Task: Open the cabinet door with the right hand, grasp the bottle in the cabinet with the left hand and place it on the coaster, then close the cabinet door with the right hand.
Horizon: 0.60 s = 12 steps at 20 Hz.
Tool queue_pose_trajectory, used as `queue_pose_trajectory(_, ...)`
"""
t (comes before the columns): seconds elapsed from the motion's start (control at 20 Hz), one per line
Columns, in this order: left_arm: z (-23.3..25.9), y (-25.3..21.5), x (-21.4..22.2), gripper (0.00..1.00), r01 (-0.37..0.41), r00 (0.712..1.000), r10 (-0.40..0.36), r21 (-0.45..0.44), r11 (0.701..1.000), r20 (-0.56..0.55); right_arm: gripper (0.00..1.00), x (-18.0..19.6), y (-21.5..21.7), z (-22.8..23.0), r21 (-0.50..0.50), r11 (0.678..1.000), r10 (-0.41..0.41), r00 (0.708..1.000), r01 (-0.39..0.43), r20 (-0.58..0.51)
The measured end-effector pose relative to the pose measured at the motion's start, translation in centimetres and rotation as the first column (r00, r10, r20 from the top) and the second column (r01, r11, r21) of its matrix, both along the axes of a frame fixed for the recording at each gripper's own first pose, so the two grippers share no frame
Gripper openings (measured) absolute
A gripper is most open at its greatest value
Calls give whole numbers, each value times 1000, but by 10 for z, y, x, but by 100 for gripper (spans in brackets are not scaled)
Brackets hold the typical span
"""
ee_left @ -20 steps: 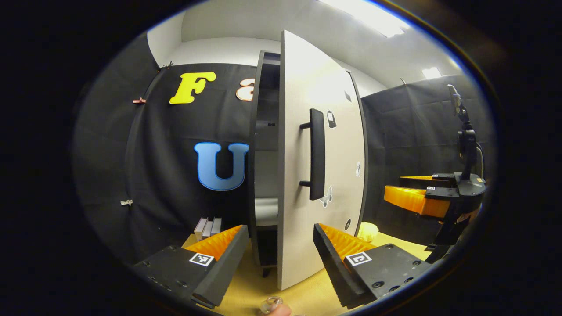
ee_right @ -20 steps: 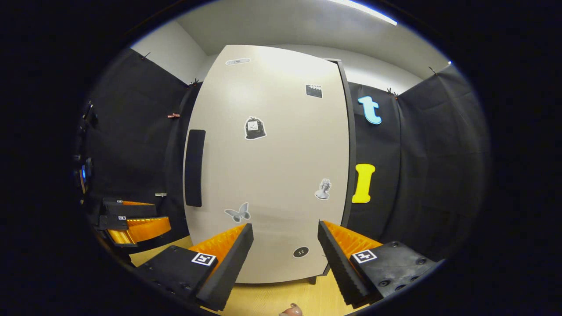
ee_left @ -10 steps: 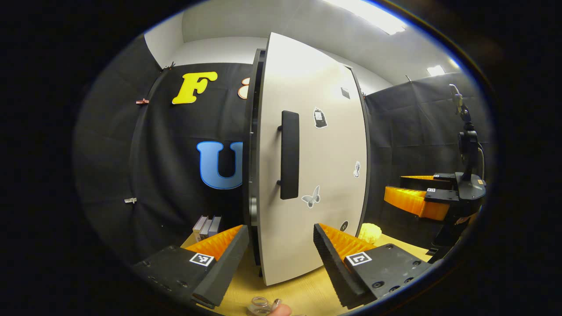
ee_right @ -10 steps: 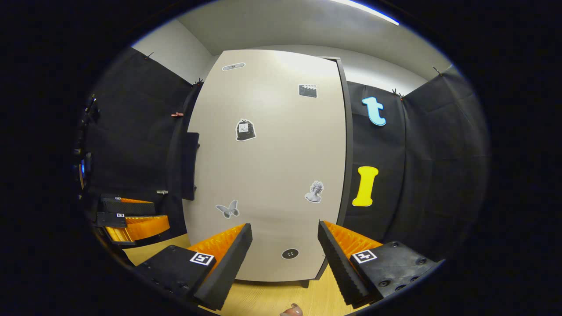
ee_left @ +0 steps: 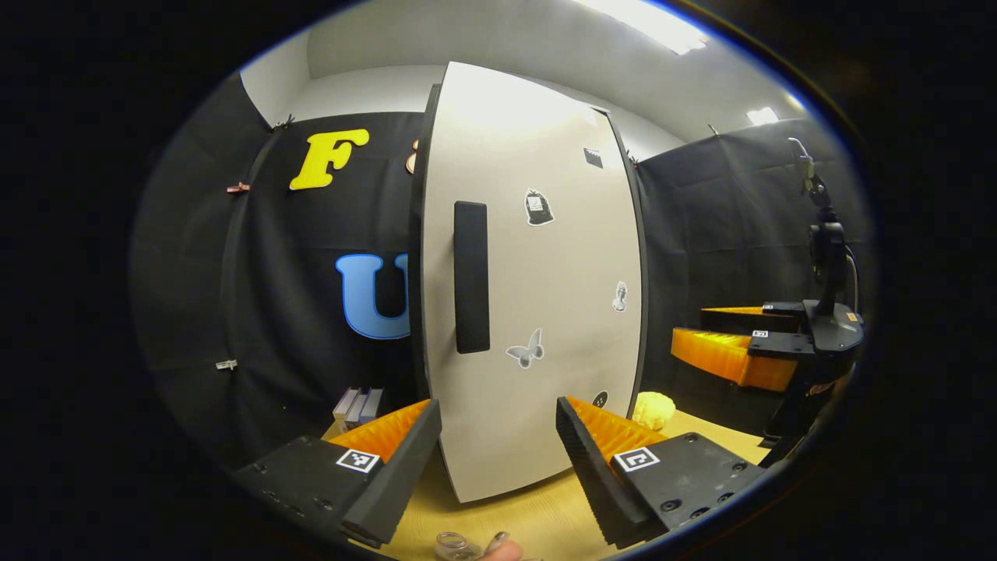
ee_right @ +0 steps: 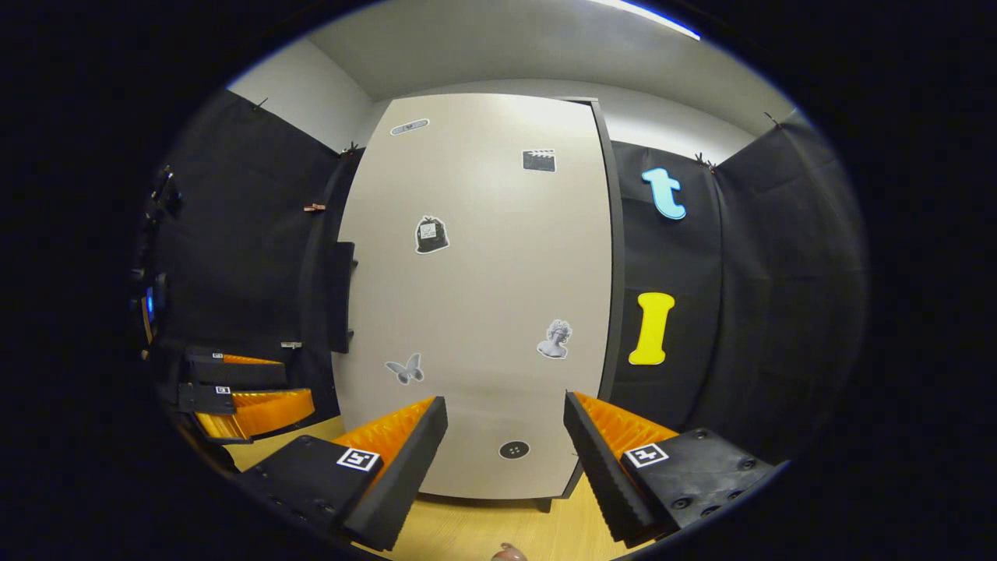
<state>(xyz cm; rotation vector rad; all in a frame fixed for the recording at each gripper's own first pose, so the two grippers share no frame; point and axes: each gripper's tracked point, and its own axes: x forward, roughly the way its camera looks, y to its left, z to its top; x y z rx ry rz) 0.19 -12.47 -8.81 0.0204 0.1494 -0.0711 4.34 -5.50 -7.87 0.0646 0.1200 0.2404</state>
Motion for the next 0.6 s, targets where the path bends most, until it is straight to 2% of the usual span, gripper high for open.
queue_pose_trajectory(0.6, -10, 1, 15, 94, 12, 1000, -12, -10, 1000, -16, 98, 11, 3, -2, -2, 1000, 7, 1000, -7, -17)
